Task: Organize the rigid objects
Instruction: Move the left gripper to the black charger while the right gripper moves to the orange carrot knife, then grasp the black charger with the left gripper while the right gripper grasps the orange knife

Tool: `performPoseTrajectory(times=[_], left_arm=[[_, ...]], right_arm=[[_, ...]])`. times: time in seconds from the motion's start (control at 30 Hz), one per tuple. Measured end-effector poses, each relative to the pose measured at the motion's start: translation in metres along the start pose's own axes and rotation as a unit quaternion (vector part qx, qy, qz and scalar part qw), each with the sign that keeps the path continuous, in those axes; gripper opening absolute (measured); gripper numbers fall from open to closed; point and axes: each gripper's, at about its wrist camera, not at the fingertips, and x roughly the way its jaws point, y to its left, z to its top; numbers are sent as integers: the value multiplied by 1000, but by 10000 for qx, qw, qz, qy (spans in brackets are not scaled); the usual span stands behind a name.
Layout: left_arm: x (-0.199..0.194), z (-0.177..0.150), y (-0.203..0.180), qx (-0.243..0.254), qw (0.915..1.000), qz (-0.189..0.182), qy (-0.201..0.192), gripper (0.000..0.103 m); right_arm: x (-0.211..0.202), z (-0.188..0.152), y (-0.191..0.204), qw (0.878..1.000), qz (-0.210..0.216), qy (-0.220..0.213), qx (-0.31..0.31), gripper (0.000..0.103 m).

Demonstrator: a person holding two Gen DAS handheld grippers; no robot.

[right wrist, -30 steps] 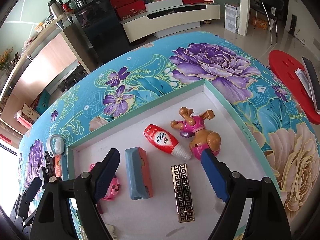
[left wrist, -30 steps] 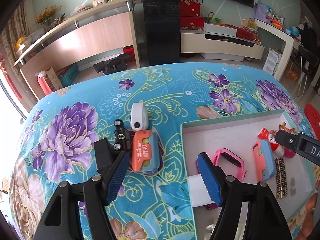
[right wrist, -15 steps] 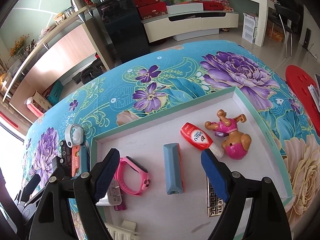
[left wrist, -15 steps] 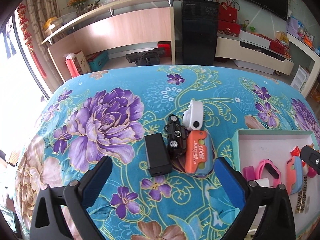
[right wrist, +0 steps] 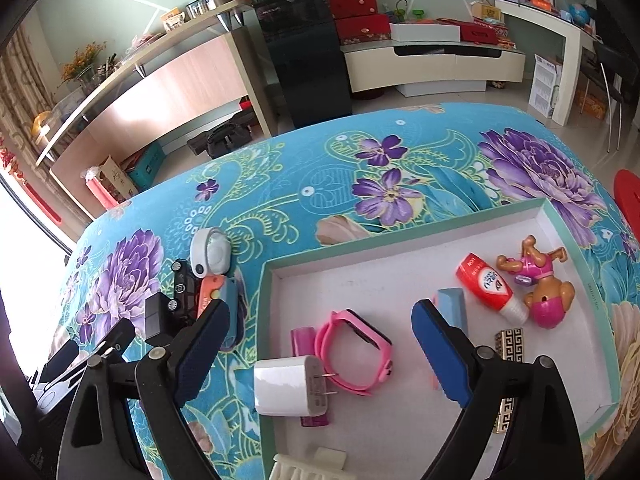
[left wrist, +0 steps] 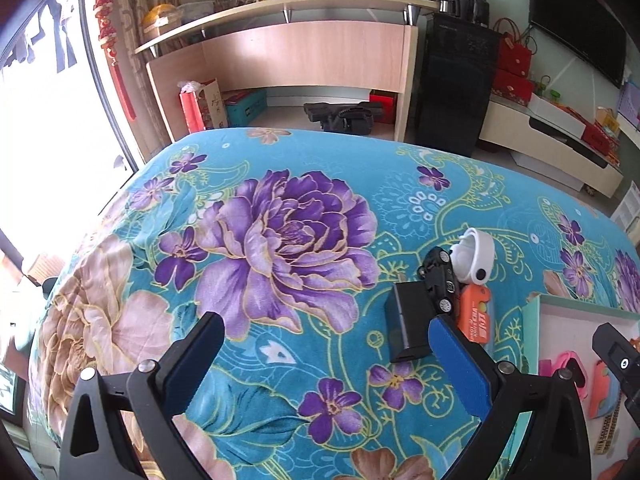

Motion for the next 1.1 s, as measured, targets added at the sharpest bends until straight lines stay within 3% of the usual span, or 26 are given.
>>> performPoseTrajectory(times=[0.3,0.63,0.73,0.8,1.0,1.1], left_arm=[[1,8,39,-499,9987,-72,-7,103],[25,24,41,-662,9972,-227,274,103],[30,22,44,-765,9962,-393,150,103],[40,19,45,-767,9958,-384,323,103],[47,11,38,-652,9945,-734,353,103],[45,10,35,-552,9955,-708,317,103]], right_arm=[[13,-1,31,9989,150,-209,-383,93],[31,-1,59,9977,240,-209,-606,93],[36,-2,63,9973,206,-143,-689,93],[38,-2,64,9968,168,-104,-779,93],[47,3,66,9957,-92,55,-915,93],[47,11,61,9968,-41,143,-780,93]])
